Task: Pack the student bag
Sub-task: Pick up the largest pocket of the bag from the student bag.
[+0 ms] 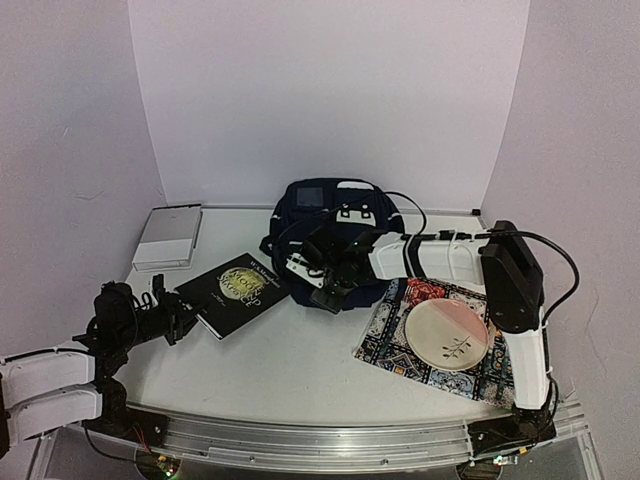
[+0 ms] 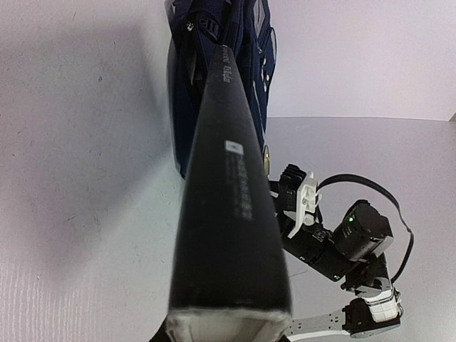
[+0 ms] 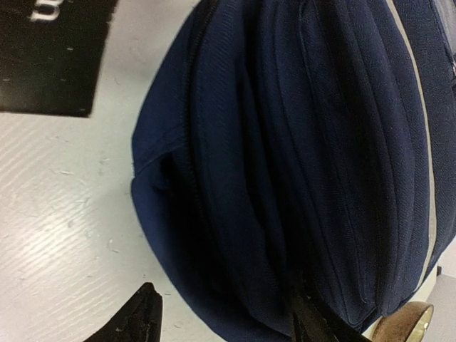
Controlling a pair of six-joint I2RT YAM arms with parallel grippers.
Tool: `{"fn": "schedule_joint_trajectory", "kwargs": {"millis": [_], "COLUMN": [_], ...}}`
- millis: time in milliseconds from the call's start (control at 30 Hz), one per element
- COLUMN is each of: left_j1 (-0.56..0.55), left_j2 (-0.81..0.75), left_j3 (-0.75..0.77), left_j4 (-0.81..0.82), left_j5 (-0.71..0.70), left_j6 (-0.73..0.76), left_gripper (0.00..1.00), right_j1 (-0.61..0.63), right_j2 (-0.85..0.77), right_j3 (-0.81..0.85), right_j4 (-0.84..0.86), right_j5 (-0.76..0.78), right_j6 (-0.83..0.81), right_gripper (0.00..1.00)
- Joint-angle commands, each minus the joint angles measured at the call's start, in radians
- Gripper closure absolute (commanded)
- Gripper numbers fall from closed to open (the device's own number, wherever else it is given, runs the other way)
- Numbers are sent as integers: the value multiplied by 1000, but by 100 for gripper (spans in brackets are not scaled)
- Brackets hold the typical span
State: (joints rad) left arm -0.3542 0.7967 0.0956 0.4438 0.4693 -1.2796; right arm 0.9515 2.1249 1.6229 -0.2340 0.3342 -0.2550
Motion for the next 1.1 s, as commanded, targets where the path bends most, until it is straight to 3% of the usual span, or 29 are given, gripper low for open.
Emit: {"fn": "schedule_joint_trajectory", "kwargs": {"millis": [0, 100, 300, 900, 1067], "left_j1": [3, 3, 3, 3, 3], "left_j2": [-37, -40, -32, -36, -20], "left_j3": [40, 38, 40, 36, 40], "left_j4": [112, 109, 108, 108, 108], "left_j5": [8, 7, 8, 12, 15], "left_j6": [20, 19, 23, 21, 25], "left_gripper": [100, 100, 100, 100, 100], "right_j1": [-10, -13, -13, -50, -46], "right_j2": [-9, -27, -69, 27, -8], "right_j3": [58, 58, 51, 98, 72], "right_j4": [-24, -22, -22, -22, -21], "right_j5": [140, 121, -13, 141, -46], "right_j6": [26, 27, 37, 48, 33], "right_gripper": [44, 45, 33, 36, 34]}}
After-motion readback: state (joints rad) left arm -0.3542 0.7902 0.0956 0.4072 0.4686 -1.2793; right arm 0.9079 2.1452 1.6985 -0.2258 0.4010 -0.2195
